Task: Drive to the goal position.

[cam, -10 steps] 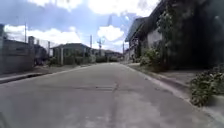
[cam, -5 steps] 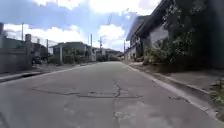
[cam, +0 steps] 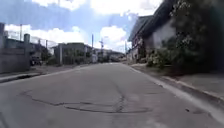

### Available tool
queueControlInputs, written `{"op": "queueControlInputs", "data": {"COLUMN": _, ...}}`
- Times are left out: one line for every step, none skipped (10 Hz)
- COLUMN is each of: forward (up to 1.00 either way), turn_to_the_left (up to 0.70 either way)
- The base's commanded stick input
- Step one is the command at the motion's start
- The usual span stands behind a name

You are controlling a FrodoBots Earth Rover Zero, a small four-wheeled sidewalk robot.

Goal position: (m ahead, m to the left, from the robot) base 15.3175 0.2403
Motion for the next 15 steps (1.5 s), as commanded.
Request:
{"op": "queueControlInputs", "data": {"forward": 0.85, "turn_to_the_left": -0.34}}
{"op": "queueControlInputs", "data": {"forward": 0.85, "turn_to_the_left": -0.34}}
{"op": "queueControlInputs", "data": {"forward": 0.85, "turn_to_the_left": -0.34}}
{"op": "queueControlInputs", "data": {"forward": 0.85, "turn_to_the_left": -0.13}}
{"op": "queueControlInputs", "data": {"forward": 0.85, "turn_to_the_left": 0.0}}
{"op": "queueControlInputs", "data": {"forward": 0.85, "turn_to_the_left": 0.0}}
{"op": "queueControlInputs", "data": {"forward": 0.85, "turn_to_the_left": 0.0}}
{"op": "queueControlInputs", "data": {"forward": 0.85, "turn_to_the_left": 0.0}}
{"op": "queueControlInputs", "data": {"forward": 0.85, "turn_to_the_left": 0.0}}
{"op": "queueControlInputs", "data": {"forward": 0.85, "turn_to_the_left": 0.0}}
{"op": "queueControlInputs", "data": {"forward": 0.85, "turn_to_the_left": 0.0}}
{"op": "queueControlInputs", "data": {"forward": 0.85, "turn_to_the_left": 0.0}}
{"op": "queueControlInputs", "data": {"forward": 0.85, "turn_to_the_left": 0.0}}
{"op": "queueControlInputs", "data": {"forward": 0.85, "turn_to_the_left": 0.0}}
{"op": "queueControlInputs", "data": {"forward": 0.85, "turn_to_the_left": 0.0}}
